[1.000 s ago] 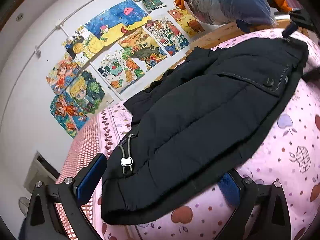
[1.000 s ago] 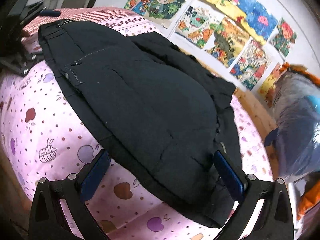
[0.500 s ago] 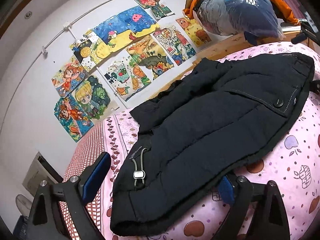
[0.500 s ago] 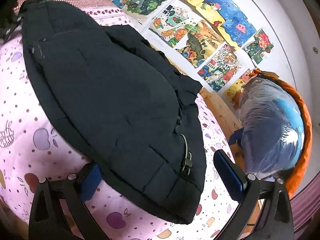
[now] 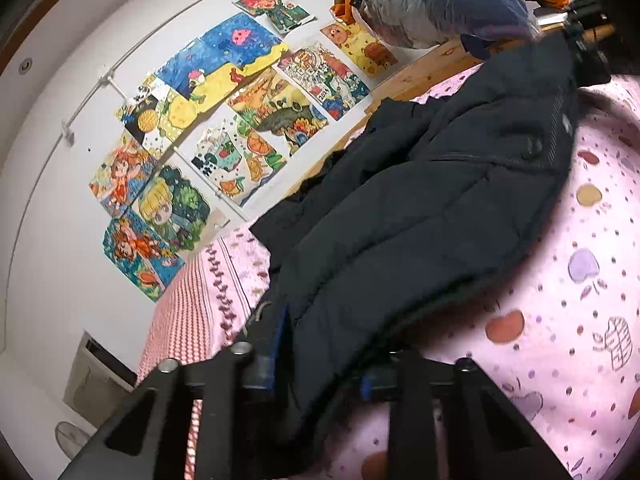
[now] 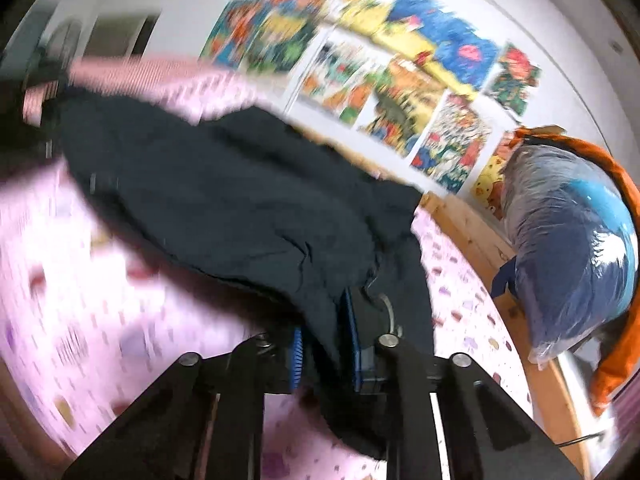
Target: Fold large clothes
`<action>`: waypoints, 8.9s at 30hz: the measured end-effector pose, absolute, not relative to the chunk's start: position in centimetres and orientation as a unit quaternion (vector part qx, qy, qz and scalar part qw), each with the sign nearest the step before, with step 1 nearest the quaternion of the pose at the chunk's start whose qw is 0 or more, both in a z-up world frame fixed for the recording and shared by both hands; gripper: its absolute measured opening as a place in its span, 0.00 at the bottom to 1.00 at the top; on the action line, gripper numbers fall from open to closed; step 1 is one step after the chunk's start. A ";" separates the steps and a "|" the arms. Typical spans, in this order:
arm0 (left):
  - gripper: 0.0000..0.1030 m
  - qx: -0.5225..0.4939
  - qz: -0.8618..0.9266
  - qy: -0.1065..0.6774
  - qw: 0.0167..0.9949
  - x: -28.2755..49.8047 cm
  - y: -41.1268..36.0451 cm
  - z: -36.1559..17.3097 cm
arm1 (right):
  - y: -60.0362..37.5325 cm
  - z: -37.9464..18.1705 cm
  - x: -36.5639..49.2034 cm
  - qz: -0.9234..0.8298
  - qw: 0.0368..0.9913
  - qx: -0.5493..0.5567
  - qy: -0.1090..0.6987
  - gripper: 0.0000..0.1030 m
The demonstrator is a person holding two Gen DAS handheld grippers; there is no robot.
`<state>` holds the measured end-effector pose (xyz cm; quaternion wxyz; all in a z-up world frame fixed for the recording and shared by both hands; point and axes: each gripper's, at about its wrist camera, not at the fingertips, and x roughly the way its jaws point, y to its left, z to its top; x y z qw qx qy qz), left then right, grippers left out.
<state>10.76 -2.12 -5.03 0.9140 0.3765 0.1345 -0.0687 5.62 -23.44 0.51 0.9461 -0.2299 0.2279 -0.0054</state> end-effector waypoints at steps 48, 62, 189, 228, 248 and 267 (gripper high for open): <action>0.08 0.068 -0.096 0.208 0.971 30.3 2.0 13.9 | -24.3 19.4 25.5 -0.049 0.978 -0.126 0.157 0.05; 0.08 0.082 -0.054 0.228 0.969 42.6 -1.3 8.9 | -26.5 13.2 38.9 -0.067 0.979 -0.085 0.172 0.05; 1.00 -0.100 -0.131 0.334 0.928 48.1 7.0 -3.3 | -35.2 -2.1 44.0 -0.009 0.967 0.046 0.250 0.99; 1.00 -0.161 -0.364 0.449 0.800 50.1 10.5 -10.4 | -43.5 -13.7 44.6 0.181 0.864 0.276 0.381 0.99; 1.00 -0.152 -0.360 0.446 0.805 49.9 8.9 -10.6 | -41.7 -15.2 44.7 0.202 0.838 0.260 0.436 0.99; 1.00 -0.100 -0.341 0.442 0.823 49.3 8.2 -9.2 | -42.1 -15.3 43.4 0.180 0.858 0.260 0.405 0.99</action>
